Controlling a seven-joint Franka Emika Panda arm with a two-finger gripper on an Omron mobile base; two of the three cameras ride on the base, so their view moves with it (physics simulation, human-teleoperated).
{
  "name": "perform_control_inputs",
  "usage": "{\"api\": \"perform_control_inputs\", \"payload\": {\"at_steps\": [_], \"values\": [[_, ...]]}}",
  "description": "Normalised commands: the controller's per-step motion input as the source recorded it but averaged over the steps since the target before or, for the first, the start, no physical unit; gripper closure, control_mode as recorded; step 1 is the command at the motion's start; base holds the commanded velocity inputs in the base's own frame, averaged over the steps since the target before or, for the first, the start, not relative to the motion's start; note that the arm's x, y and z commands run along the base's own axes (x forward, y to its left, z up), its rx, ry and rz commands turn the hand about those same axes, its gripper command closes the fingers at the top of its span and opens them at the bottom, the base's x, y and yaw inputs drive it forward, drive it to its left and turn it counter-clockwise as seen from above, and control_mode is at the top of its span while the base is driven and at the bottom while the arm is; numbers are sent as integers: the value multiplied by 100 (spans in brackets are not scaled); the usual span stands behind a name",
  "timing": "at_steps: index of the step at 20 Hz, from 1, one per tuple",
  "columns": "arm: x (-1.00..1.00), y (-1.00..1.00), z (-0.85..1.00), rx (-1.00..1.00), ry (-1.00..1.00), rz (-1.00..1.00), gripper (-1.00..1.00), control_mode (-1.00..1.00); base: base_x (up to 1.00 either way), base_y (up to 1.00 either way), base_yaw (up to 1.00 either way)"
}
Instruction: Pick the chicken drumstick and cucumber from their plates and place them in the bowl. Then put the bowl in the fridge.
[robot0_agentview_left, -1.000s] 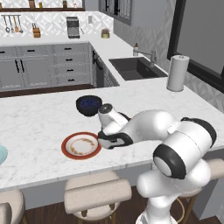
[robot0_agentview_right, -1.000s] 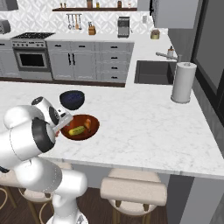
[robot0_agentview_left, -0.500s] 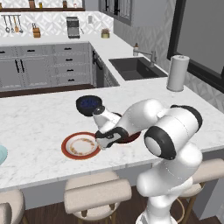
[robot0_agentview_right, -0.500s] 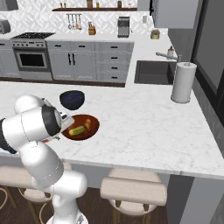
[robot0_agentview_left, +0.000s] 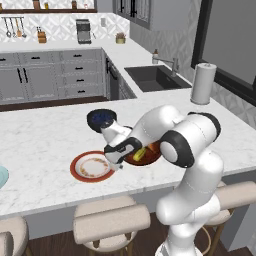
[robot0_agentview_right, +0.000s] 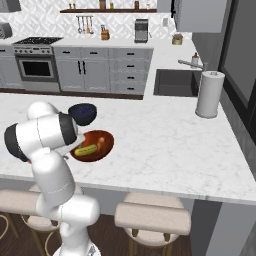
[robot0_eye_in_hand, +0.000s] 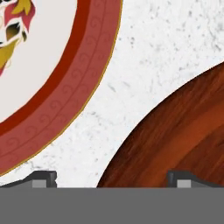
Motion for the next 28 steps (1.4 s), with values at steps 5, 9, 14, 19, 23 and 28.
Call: {"api": "perform_control_inputs", "payload": {"at_steps": [5,9,14,19,23,28], "values": [[0,-5,0,0,0,0,100,-100,0,0,0],[0,-7,0,0,0,0,100,-100,0,0,0],[3,-2,0,0,-1,3,100,-100,0,0,0],[0,-5,30,0,2,12,100,-100,0,0,0],[-6,-11,59,0,5,36,100,-100,0,0,0],[-37,-17,47,0,0,52,100,-100,0,0,0]]}}
